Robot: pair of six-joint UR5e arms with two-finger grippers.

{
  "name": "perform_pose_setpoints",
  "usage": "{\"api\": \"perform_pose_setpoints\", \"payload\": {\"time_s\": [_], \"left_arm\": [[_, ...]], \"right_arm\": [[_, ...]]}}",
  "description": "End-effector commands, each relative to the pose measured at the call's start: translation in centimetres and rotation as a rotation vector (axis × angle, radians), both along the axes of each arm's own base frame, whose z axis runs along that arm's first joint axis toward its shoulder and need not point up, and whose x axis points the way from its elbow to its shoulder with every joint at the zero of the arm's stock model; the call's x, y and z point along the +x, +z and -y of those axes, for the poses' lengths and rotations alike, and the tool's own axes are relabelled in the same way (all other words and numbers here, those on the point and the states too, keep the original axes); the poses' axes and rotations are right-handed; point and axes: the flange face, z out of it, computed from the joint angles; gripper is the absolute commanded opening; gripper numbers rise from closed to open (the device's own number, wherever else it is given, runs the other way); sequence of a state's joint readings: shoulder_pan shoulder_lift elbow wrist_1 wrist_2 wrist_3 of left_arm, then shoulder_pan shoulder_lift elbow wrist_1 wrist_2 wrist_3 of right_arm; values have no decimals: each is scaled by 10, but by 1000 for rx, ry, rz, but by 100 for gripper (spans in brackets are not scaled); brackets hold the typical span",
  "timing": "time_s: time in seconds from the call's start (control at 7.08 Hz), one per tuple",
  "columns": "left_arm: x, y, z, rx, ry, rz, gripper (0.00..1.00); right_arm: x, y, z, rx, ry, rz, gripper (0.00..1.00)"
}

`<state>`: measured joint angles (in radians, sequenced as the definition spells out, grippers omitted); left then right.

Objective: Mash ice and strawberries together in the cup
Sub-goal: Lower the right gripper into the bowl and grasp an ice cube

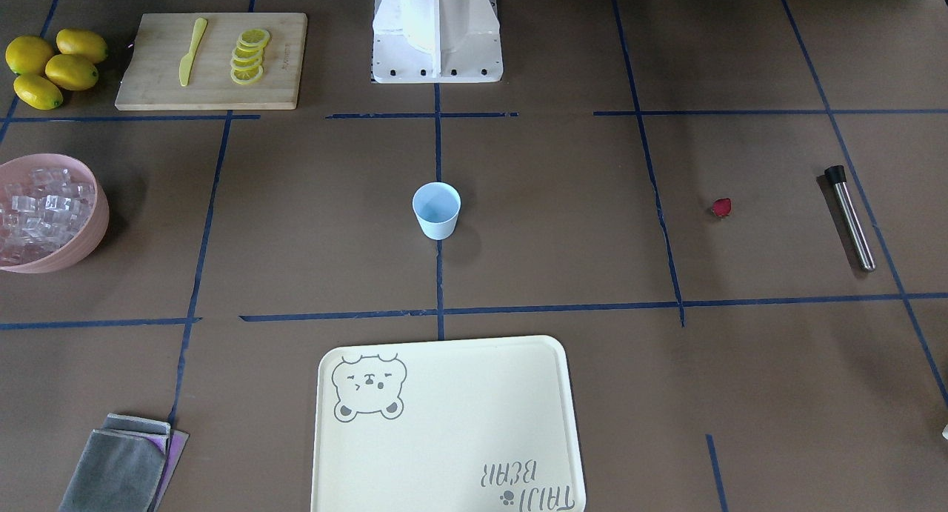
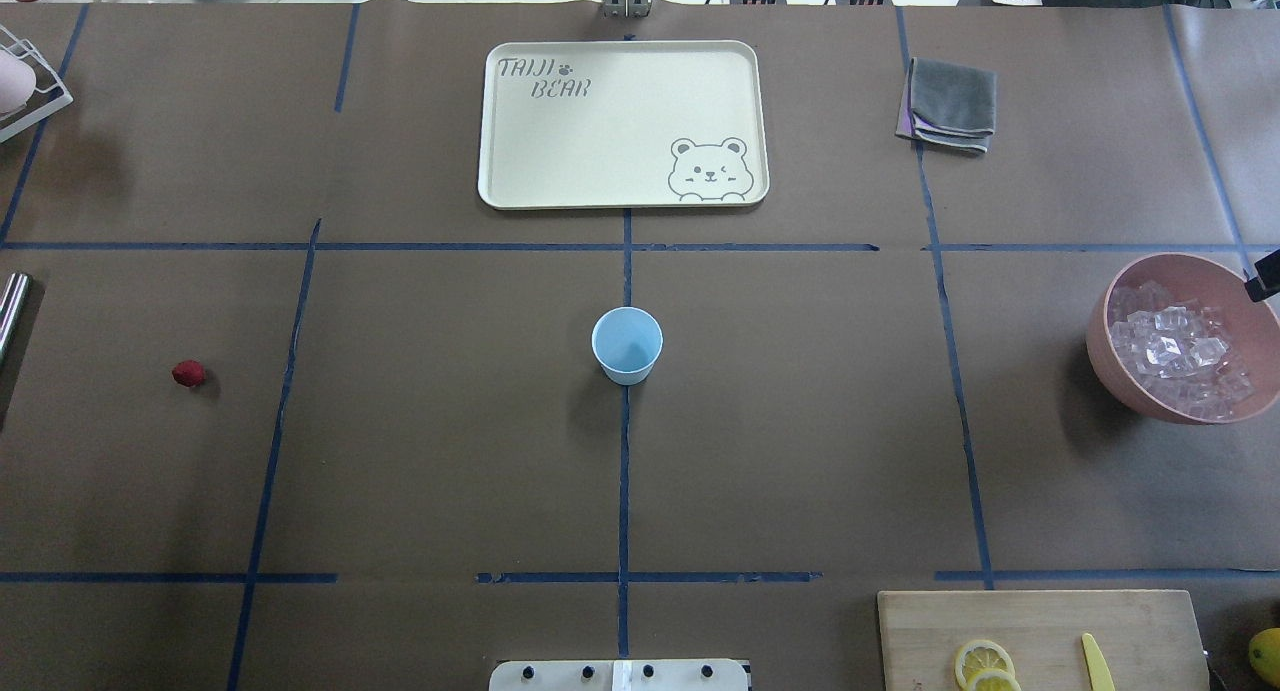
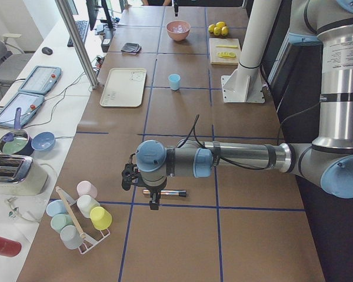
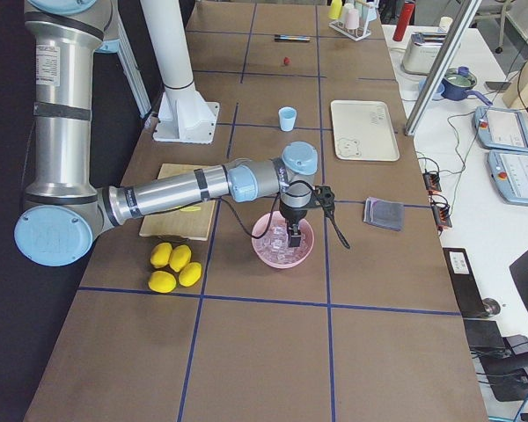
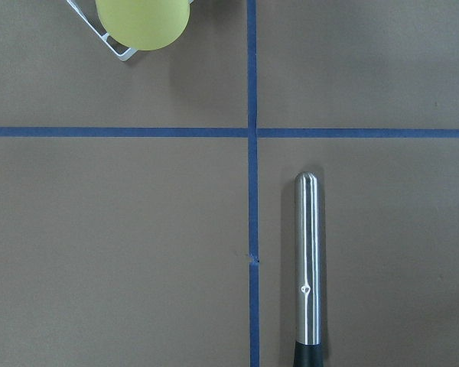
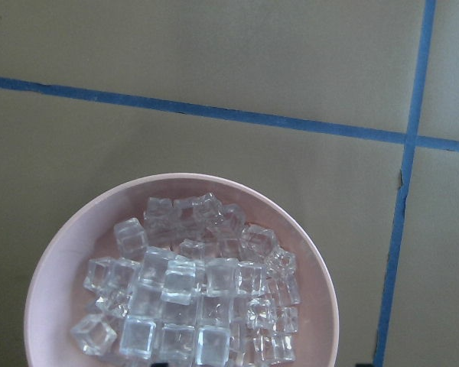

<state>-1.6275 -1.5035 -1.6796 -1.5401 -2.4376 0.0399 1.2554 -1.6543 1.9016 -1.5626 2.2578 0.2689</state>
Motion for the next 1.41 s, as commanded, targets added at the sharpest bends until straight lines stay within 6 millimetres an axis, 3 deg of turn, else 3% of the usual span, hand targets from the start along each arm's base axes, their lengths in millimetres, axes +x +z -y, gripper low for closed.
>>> {"api": "perform_pose_setpoints", "payload": {"time_s": [0.0, 0.42, 1.27], "left_arm": [[0, -1, 1, 1, 0, 0, 100], [0, -1, 1, 2, -1, -1, 100], [1, -1, 1, 2, 1, -1, 100]], "right_arm": [[-28, 8, -10, 18, -59, -28, 75], [-37, 53, -9, 32, -78, -21, 71], [-61, 46, -13, 41, -127, -1, 67]]}}
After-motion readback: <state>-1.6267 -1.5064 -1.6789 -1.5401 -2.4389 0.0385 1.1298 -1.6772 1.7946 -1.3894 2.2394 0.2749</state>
